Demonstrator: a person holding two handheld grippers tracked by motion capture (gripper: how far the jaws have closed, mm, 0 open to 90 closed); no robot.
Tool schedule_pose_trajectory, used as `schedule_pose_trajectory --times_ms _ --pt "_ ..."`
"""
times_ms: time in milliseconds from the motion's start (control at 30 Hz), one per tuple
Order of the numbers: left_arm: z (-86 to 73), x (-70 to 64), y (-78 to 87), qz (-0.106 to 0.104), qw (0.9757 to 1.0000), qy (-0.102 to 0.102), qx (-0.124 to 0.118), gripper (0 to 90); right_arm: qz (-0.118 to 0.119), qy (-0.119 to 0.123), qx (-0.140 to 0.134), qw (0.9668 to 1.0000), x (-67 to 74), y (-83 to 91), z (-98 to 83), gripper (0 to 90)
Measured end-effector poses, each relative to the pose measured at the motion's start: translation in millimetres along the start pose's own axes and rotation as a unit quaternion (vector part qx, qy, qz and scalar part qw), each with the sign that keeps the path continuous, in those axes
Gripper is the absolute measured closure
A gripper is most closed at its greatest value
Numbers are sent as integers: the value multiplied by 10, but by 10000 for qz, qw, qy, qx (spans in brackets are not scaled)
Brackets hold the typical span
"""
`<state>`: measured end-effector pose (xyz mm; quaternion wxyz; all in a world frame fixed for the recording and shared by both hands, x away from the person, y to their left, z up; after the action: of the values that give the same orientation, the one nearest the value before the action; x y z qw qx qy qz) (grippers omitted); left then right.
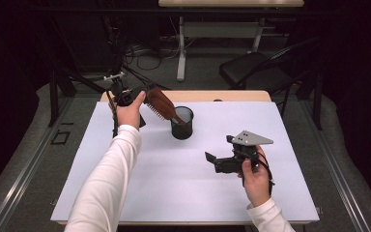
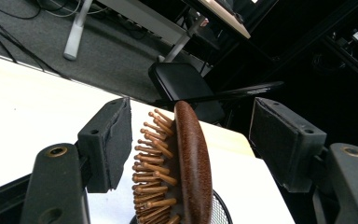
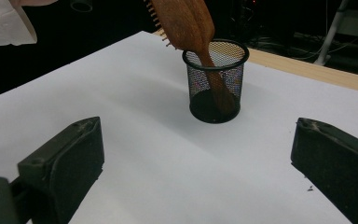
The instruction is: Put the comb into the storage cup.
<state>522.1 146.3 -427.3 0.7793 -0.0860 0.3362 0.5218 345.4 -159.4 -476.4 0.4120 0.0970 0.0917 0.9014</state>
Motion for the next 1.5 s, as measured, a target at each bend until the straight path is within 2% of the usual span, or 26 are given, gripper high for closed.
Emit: schedule_pose_trajectory --times_ms 200,433,567,867,1067,1133,1233,1333,1400,1500 --pt "40 -13 29 15 10000 -87 -4 324 -1 -1 -3 10000 -4 1 0 23" --pt "78 18 72 137 9998 -135 -2 334 2 5 17 10000 3 -2 -4 23" --pt "104 17 95 159 9996 -234 0 331 6 4 22 10000 5 -7 -7 23" --pt "134 -38 132 76 9995 -290 -71 331 10 2 19 10000 5 -6 -7 23" --pt "152 -126 202 -67 9989 -454 -42 325 12 -8 29 10000 6 -13 -8 23" --pt "168 -141 232 -63 9979 -645 -54 289 1 5 39 10000 4 -23 -13 22" --pt "192 -155 281 -40 9949 -1004 -109 219 10 15 71 10000 11 -31 -25 22" --pt "210 -163 341 -74 9923 -1235 -78 177 6 20 71 10000 15 -32 -25 23" --pt "215 -166 383 -129 9914 -1299 -38 154 -17 27 79 10000 12 -34 -27 23" --pt "217 -175 445 -262 9914 -1277 78 108 -37 27 90 9999 9 -32 -31 22"
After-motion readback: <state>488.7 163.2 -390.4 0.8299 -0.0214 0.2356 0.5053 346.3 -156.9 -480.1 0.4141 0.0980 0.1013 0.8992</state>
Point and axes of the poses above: each handheld gripper's, and its own axes: y roughly backward along the jaws, z roughly out of its top, x roughly to its left, the point moved 4 cm from there along -y, roughly forward along the jaws, and after that the axes turned 9 degrees about -x, right-handed, at the moved point
